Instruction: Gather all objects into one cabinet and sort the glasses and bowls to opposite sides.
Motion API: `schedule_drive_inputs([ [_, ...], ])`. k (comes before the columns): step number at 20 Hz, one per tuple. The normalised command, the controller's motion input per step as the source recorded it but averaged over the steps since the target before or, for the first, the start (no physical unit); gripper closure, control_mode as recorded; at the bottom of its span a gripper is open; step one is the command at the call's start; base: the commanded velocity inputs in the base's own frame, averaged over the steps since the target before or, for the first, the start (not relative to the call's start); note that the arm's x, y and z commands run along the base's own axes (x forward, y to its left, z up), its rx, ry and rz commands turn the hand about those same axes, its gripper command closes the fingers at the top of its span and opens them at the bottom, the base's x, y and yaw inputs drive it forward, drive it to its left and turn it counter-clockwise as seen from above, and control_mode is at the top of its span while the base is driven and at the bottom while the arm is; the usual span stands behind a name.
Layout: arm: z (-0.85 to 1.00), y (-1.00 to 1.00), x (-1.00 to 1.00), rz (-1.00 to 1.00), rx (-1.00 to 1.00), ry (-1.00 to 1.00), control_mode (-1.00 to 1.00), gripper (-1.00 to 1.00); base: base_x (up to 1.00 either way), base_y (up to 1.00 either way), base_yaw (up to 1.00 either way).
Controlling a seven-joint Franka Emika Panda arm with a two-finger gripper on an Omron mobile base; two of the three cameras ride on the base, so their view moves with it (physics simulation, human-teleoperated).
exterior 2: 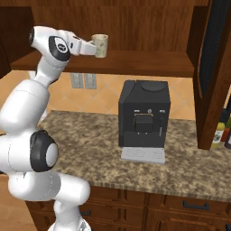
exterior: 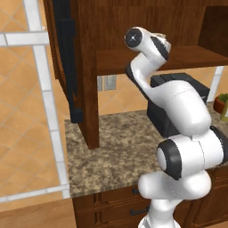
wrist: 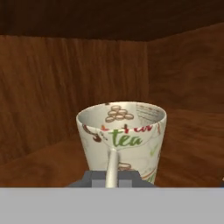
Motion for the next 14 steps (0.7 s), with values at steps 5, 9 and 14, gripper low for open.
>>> schedule_drive_inputs([
  [5,0.25,-0.15,-0.51,0.0,0.0,-0.25,-1.0,1.0,0.0,0.0,0.0],
  [9,0.18,-0.09,-0.35,0.0,0.0,-0.19,1.0,1.0,-0.13,-0.03,0.0],
  [14,0.0,0.0,0.0,0.0,0.0,0.0,1.0,1.0,-0.65,-0.1,0.0],
])
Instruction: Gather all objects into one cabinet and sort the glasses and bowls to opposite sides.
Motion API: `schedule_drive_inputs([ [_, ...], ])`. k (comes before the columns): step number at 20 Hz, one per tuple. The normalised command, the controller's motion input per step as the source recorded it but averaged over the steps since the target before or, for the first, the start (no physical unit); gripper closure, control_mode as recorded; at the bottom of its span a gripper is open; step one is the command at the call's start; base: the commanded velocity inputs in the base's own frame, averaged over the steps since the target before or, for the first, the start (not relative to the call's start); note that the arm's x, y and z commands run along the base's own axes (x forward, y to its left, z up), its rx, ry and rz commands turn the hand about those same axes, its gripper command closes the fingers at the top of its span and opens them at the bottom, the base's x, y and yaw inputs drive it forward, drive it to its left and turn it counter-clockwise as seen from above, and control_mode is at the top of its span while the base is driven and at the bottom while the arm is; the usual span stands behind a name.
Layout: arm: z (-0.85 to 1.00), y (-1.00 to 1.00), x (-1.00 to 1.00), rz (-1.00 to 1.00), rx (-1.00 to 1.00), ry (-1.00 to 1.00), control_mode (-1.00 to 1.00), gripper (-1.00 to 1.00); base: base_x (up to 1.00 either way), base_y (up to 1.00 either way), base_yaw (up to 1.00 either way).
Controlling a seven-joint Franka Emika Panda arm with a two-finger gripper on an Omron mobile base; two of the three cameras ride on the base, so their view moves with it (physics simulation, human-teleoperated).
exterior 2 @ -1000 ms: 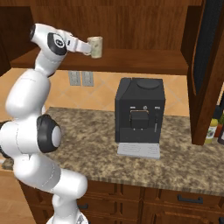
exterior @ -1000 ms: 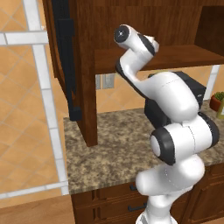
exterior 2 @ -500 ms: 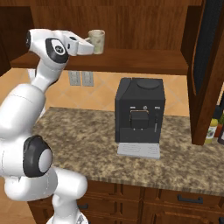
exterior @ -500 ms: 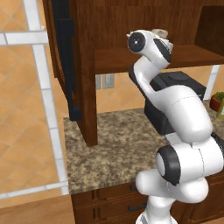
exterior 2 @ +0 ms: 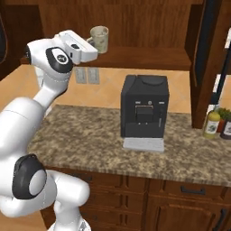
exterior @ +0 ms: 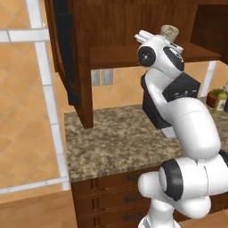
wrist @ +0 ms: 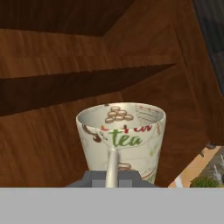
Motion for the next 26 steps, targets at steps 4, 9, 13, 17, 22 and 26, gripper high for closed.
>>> schedule_drive_inputs([
  [4,0.0,0.0,0.0,0.0,0.0,0.0,1.0,1.0,-0.79,-0.03,0.0],
  [9,0.0,0.0,0.0,0.0,0.0,0.0,1.0,1.0,-0.92,0.0,0.0],
  [13,0.0,0.0,0.0,0.0,0.0,0.0,1.0,1.0,-1.0,-0.05,0.0],
  [17,0.0,0.0,0.0,0.0,0.0,0.0,1.0,1.0,-0.92,-0.2,-0.08],
  [22,0.0,0.0,0.0,0.0,0.0,0.0,1.0,1.0,-0.53,-0.31,-0.37],
  [26,0.0,0.0,0.0,0.0,0.0,0.0,1.0,1.0,-0.29,-0.33,-0.6],
])
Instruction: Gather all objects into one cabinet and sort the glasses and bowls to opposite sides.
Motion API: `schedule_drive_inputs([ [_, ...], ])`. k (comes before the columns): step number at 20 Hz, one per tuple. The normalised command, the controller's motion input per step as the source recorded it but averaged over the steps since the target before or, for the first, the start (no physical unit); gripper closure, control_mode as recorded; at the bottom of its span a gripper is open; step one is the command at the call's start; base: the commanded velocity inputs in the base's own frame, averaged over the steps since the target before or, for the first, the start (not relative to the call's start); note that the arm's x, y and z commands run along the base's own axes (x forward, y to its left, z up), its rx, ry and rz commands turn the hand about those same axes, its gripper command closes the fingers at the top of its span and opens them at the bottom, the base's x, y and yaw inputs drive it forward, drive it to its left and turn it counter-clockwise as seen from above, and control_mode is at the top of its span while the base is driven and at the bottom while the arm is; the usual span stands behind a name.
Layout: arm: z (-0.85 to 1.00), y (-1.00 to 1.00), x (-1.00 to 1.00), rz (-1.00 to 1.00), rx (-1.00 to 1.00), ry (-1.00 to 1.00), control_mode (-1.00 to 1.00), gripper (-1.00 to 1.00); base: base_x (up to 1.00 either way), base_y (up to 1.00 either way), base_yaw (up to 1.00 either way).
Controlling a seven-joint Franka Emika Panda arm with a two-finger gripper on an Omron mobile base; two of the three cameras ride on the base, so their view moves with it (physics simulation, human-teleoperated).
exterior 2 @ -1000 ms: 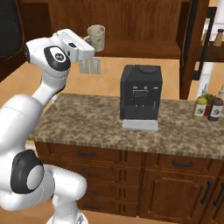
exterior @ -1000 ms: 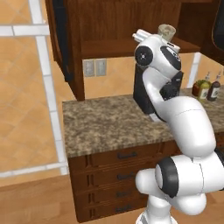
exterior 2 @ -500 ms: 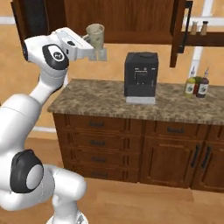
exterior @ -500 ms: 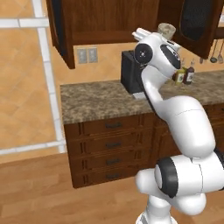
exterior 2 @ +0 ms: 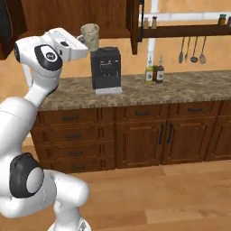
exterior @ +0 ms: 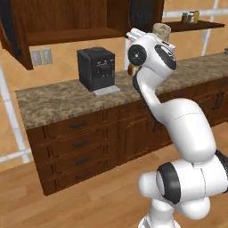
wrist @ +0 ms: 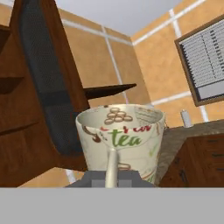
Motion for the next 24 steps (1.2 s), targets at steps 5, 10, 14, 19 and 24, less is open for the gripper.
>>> schedule_drive_inputs([
  [5,0.0,0.0,0.0,0.0,0.0,0.0,1.0,1.0,-0.28,-0.34,-0.71],
  [10,0.0,0.0,0.0,0.0,0.0,0.0,1.0,1.0,-0.3,-0.34,-0.72],
  [14,0.0,0.0,0.0,0.0,0.0,0.0,1.0,1.0,-0.07,-0.38,-0.8],
  [19,0.0,0.0,0.0,0.0,0.0,0.0,1.0,1.0,0.0,-0.5,-0.82],
  [24,0.0,0.0,0.0,0.0,0.0,0.0,1.0,1.0,0.0,-0.54,-0.8],
])
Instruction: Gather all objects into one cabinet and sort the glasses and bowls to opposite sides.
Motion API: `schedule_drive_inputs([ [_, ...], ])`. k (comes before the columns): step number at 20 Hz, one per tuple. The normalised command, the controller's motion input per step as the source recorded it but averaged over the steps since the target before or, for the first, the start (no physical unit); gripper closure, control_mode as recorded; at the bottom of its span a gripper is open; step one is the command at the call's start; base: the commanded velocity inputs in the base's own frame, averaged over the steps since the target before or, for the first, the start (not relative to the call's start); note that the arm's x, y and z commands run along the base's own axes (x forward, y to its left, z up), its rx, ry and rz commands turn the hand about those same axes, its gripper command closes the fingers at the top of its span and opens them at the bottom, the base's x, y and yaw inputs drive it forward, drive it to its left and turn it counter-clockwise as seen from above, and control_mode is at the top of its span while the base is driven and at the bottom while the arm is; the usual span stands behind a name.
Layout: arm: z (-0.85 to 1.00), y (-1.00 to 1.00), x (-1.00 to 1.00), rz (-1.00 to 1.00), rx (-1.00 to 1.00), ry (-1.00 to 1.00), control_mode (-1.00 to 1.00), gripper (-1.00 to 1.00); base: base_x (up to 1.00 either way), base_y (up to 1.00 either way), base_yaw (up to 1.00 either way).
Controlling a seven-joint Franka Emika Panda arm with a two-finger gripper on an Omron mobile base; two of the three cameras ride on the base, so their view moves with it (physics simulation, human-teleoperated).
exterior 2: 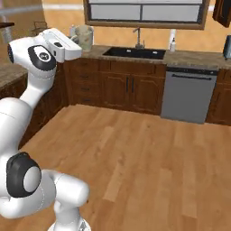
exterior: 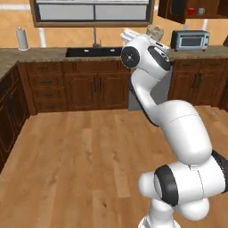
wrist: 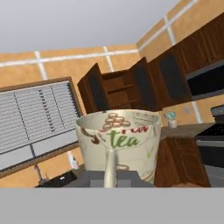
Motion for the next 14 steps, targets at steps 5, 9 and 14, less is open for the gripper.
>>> schedule_drive_inputs([
  [5,0.0,0.0,0.0,0.0,0.0,0.0,1.0,1.0,0.0,-0.49,-0.75],
  [9,0.0,0.0,0.0,0.0,0.0,0.0,1.0,1.0,0.25,-0.18,-0.26],
  [14,0.0,0.0,0.0,0.0,0.0,0.0,1.0,1.0,0.81,-0.63,0.0],
])
